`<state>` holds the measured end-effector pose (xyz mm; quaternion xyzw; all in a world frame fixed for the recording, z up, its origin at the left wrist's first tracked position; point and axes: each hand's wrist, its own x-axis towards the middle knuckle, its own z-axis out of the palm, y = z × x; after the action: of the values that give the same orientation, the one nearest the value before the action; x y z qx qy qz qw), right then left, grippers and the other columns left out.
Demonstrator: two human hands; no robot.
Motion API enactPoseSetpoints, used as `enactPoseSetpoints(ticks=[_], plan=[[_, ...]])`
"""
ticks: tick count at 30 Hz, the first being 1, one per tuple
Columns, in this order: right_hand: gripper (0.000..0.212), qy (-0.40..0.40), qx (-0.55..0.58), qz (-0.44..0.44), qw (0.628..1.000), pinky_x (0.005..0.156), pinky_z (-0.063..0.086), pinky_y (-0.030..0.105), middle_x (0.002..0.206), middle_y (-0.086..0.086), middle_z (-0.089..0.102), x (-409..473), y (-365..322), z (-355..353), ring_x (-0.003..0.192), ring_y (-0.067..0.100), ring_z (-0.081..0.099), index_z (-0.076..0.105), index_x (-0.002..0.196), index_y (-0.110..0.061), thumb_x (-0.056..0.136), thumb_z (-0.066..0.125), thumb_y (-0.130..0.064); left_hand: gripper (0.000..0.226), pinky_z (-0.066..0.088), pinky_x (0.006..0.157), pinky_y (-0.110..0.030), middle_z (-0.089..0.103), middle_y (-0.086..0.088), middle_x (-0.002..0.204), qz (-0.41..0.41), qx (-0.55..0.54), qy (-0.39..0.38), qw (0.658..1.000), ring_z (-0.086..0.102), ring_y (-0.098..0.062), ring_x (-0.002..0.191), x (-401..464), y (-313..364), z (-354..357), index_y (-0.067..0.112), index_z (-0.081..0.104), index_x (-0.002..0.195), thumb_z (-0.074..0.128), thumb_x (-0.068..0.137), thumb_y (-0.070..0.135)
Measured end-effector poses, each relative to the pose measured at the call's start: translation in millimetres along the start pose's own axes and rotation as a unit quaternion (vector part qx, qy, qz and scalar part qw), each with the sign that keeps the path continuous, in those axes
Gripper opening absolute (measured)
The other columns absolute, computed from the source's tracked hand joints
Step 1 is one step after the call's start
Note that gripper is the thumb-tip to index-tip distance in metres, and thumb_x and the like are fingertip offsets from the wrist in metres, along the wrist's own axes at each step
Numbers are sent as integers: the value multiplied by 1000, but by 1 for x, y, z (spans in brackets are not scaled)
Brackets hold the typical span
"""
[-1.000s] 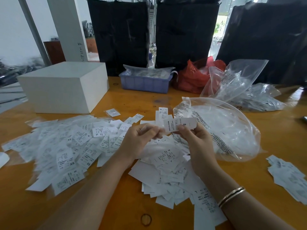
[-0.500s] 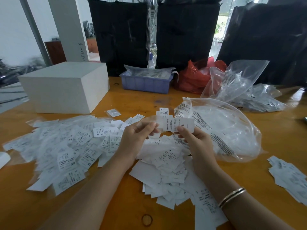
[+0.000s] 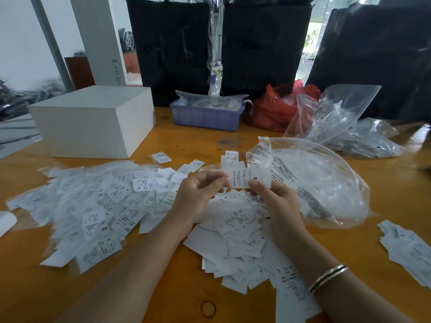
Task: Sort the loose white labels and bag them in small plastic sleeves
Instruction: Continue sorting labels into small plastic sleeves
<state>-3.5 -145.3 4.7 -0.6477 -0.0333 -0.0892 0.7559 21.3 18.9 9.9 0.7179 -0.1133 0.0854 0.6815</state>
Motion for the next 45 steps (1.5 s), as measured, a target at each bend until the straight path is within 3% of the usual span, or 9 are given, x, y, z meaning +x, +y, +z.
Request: enactPoseSetpoints(ticks=[3,9,12,17,20,24,35,40,45], plan=[[9,-11,17,2,1000,62,55,26,82,8,74,-1,0,-1,77,22,71,76,73,-20,80,70,-20,9,49,61,-10,73,11,81,-25,-11,-9,1000,66,0,71,1,-3,-2,25,72,86,66,86,19],[14,7,-69,-30,997,74,55,39,81,8,72,-1,0,2,80,27,68,73,78,-17,83,68,-29,12,51,65,-15,74,5,83,-67,-59,-69,994,68,-5,74,1,-6,-3,30,76,79,69,82,20],[19,17,-168,-66,983,62,51,31,76,6,69,-1,3,5,70,24,63,69,75,-22,86,60,-34,4,51,65,-14,74,7,84,-65,-34,-78,994,69,-7,78,-1,-5,-2,32,74,80,71,79,29],[47,-97,-374,-115,915,103,31,32,128,-11,55,-5,10,12,116,-6,44,49,134,-26,99,23,-44,32,53,66,-15,70,17,78,-69,8,-67,995,66,-1,78,-2,-5,-1,30,69,81,70,58,52],[57,-99,-430,-153,884,101,16,19,137,-23,39,-10,12,16,116,-27,21,21,149,-32,94,16,-48,30,50,62,-10,69,22,78,-63,36,-73,995,64,4,77,-3,-4,-1,34,66,82,66,60,55],[48,6,-354,-179,918,100,41,39,111,-18,54,-5,8,11,108,4,52,22,142,-36,99,40,-29,19,50,61,-11,71,17,76,-51,5,-71,996,66,1,71,0,-5,-2,29,68,86,75,70,37],[37,14,-346,-255,903,78,53,33,90,-15,61,-2,7,7,85,4,57,59,122,-24,90,59,-6,29,47,60,-7,71,21,77,-1,51,-65,997,66,3,71,1,-5,-3,28,67,86,73,62,42],[42,-63,-402,-261,875,91,43,38,106,-12,60,0,10,9,99,5,51,52,128,-26,90,58,-11,16,46,59,-9,66,23,69,58,117,-79,988,61,4,66,-3,-3,-3,32,66,79,66,70,45],[39,149,-433,-299,837,90,22,22,113,-10,55,10,-3,-18,108,8,45,55,127,-21,89,46,-20,25,45,53,-10,62,18,91,58,275,81,956,59,-4,76,7,-7,-20,24,62,108,67,85,32]])
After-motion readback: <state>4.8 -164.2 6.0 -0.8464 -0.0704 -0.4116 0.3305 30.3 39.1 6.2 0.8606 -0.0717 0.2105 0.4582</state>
